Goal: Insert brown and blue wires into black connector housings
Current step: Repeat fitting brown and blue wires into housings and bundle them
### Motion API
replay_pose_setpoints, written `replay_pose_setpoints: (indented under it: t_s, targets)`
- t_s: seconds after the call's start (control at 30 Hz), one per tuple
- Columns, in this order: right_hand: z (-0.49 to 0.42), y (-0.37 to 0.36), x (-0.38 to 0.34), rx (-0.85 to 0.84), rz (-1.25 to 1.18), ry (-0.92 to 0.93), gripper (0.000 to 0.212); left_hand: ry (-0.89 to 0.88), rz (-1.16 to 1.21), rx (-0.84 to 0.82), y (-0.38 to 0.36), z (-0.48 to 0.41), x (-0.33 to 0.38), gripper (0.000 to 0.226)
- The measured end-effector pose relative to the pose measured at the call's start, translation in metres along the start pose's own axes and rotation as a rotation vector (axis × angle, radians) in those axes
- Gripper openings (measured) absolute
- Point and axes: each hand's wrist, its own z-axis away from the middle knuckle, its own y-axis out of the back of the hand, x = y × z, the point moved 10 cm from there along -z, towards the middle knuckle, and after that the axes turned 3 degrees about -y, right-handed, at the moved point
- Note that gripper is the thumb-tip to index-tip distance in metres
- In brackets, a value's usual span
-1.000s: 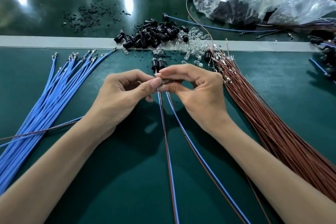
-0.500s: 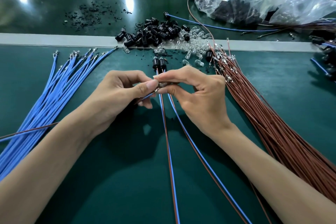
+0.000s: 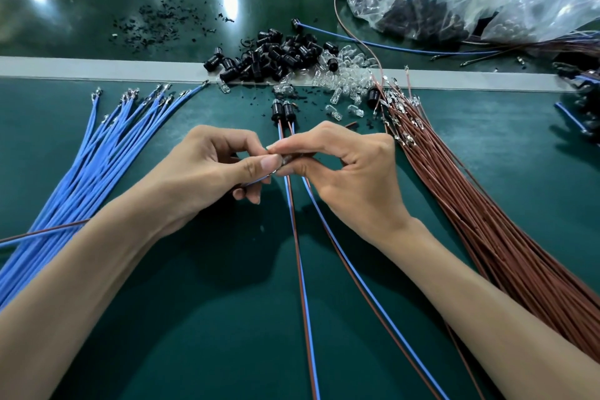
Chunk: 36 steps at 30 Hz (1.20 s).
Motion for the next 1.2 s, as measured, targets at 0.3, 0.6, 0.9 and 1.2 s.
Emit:
replay_pose_setpoints:
  t_s: [0.3, 0.6, 0.9, 1.2]
  targets:
    - [-0.001, -0.009, 0.001, -0.088, 0.049, 0.047, 0.018, 0.036, 0.004, -0.04, -0.001, 0.003, -0.005, 0.015]
    - [-0.008, 0.002, 0.022, -0.063, -0.065, -0.086, 0.013, -0.037, -0.261, -0.013, 0.015, 0.005, 0.009, 0.045]
    - [-0.011, 0.015, 0.025, 0.009, -0.121, -0.107, 0.019, 0.006, -0.442, 0.045, 0.029, 0.007, 0.005, 0.037]
    - [-0.012, 0.017, 0.027, 0.015, -0.112, -0.125, 0.022, 0.001, -0.313, 0.061, 0.03, 0.006, 0.003, 0.04]
